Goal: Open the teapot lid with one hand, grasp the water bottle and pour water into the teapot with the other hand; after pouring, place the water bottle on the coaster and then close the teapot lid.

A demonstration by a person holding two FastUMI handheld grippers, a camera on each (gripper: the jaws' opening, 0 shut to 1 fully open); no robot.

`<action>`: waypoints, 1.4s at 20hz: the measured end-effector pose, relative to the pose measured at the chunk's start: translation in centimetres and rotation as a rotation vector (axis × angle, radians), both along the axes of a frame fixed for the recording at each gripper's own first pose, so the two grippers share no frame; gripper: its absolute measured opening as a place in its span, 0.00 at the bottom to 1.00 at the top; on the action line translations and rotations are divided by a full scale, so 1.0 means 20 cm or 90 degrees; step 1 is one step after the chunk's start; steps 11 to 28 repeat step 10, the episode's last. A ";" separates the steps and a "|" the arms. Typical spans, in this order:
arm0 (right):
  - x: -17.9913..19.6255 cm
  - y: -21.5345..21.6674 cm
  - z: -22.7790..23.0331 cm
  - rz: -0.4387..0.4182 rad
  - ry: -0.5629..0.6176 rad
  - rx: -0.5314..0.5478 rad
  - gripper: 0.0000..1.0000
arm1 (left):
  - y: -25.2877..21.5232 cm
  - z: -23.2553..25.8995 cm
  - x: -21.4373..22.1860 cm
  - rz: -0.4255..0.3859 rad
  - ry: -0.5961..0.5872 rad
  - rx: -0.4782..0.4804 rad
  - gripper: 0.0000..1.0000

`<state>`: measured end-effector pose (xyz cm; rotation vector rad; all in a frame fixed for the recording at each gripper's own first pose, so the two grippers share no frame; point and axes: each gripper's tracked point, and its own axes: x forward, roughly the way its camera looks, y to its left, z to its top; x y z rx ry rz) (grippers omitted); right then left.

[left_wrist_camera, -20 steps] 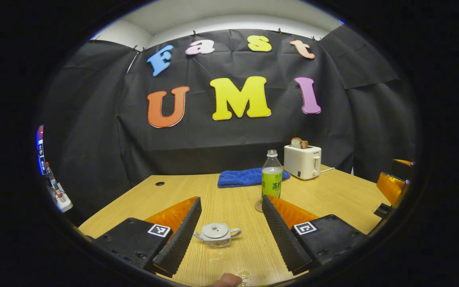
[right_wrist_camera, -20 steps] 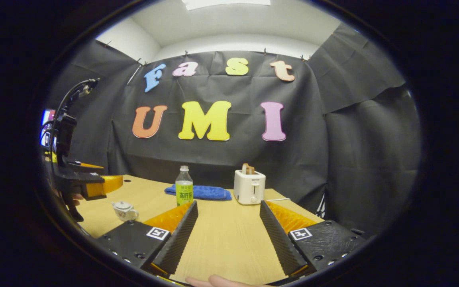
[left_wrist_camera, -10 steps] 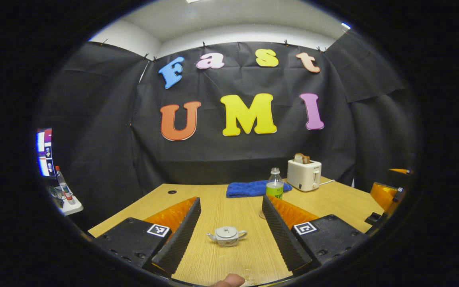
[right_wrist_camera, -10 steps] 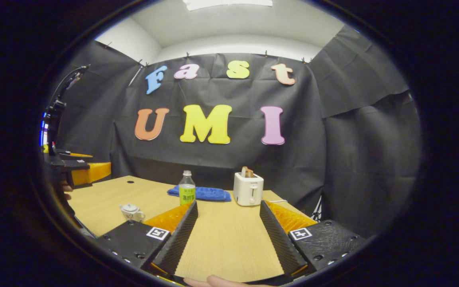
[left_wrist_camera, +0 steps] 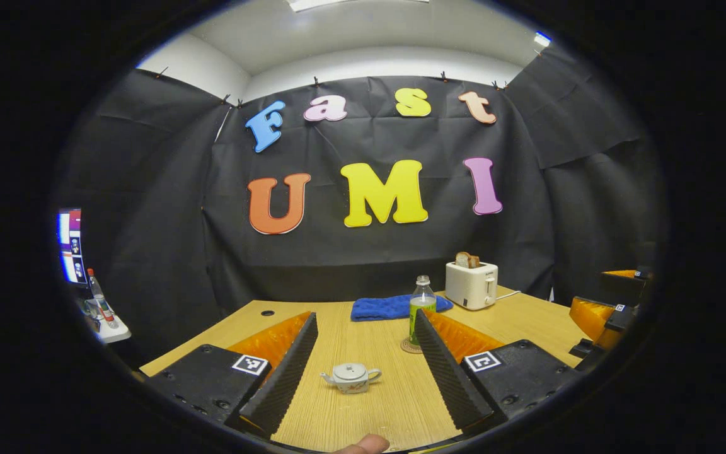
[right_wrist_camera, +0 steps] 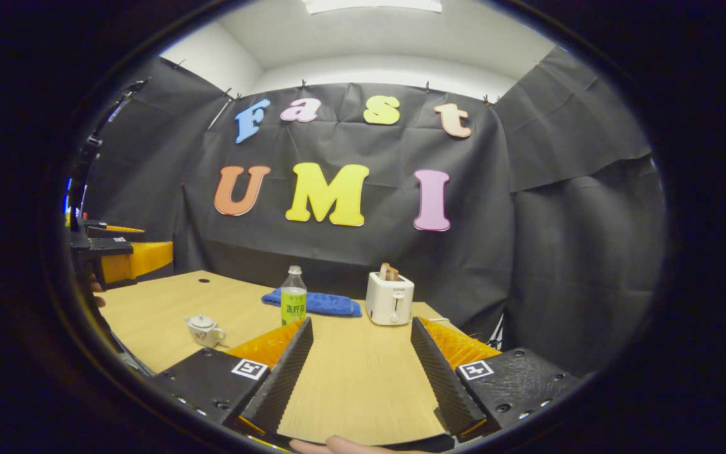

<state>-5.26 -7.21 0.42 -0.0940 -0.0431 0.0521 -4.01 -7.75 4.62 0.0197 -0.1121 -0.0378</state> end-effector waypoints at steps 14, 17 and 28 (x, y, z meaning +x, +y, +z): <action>0.04 -0.01 -0.05 0.003 0.012 -0.010 0.94 | 0.02 -0.03 0.01 0.012 0.008 0.016 0.97; 0.04 -0.01 -0.05 0.003 0.012 -0.010 0.94 | 0.02 -0.03 0.01 0.012 0.008 0.016 0.97; 0.04 -0.01 -0.05 0.003 0.012 -0.010 0.94 | 0.02 -0.03 0.01 0.012 0.008 0.016 0.97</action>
